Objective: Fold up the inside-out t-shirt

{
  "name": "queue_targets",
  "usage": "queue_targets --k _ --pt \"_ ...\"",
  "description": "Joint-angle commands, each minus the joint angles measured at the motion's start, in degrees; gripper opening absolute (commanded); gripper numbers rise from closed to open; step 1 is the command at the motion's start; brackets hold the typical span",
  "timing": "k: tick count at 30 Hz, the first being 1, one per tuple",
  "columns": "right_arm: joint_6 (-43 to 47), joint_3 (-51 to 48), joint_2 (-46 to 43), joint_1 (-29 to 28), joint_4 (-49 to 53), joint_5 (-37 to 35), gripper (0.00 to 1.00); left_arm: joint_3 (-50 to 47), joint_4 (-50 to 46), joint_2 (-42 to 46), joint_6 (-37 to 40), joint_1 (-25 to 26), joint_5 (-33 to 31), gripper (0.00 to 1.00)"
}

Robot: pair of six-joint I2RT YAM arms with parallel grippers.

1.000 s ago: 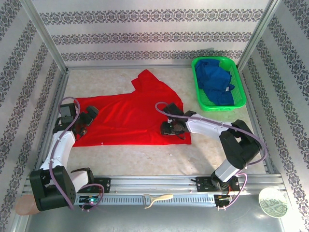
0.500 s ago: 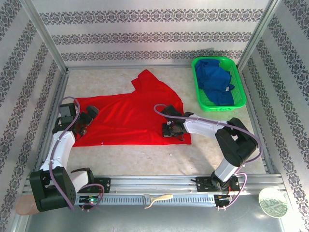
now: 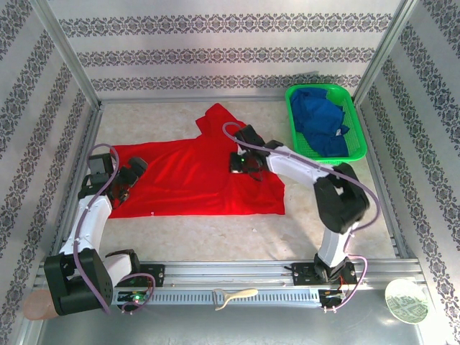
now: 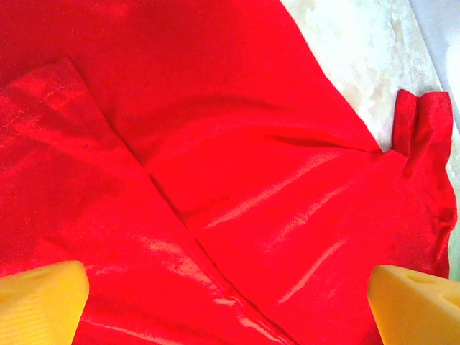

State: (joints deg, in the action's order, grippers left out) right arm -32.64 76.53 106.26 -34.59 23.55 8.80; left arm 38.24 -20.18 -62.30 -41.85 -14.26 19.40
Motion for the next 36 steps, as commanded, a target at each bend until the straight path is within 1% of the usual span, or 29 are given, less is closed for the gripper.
queue_targets --k 1,6,7,8,9,10,11,13,17,21,26,36 --pt "2.54 7.65 6.09 0.61 2.66 2.66 0.00 -0.97 0.06 -0.21 0.46 -0.05 0.97 1.00" --pt "4.18 17.61 13.18 -0.04 4.05 5.75 0.00 -2.08 0.40 -0.24 0.29 -0.02 1.36 1.00" --pt "4.82 18.97 14.06 -0.41 4.41 6.17 0.10 -2.23 0.56 -0.35 0.14 0.02 1.51 1.00" --pt "5.50 20.11 14.57 -0.60 5.38 6.43 0.32 -2.30 0.67 -0.38 0.04 0.02 1.69 1.00" --pt "5.96 19.98 14.20 -0.69 5.71 6.20 0.43 -2.25 0.67 -0.48 0.02 0.02 1.93 1.00" --pt "6.48 18.87 13.06 -0.64 5.47 5.53 0.49 -2.19 0.54 -0.59 0.14 0.02 2.20 1.00" --pt "6.85 16.94 11.21 -0.31 4.84 4.49 0.51 -2.09 0.43 -0.62 0.19 0.03 2.38 1.00" --pt "6.98 12.92 7.45 0.99 4.14 2.79 0.50 -1.97 0.32 -0.57 0.41 0.11 2.55 1.00" --pt "6.10 4.31 1.39 5.74 4.32 -1.25 0.47 -1.61 0.61 -0.94 0.35 0.20 2.91 0.99" --pt "7.47 -0.85 -0.14 8.79 4.55 -3.51 0.47 -1.39 0.41 -1.37 0.72 0.29 3.08 1.00" --pt "8.51 -1.15 3.02 9.71 5.25 -4.12 0.47 -1.50 0.56 -1.66 0.61 0.37 3.03 1.00" --pt "8.06 2.53 8.68 9.73 6.57 -5.63 0.47 -1.44 0.67 -1.49 0.14 0.37 2.76 1.00"
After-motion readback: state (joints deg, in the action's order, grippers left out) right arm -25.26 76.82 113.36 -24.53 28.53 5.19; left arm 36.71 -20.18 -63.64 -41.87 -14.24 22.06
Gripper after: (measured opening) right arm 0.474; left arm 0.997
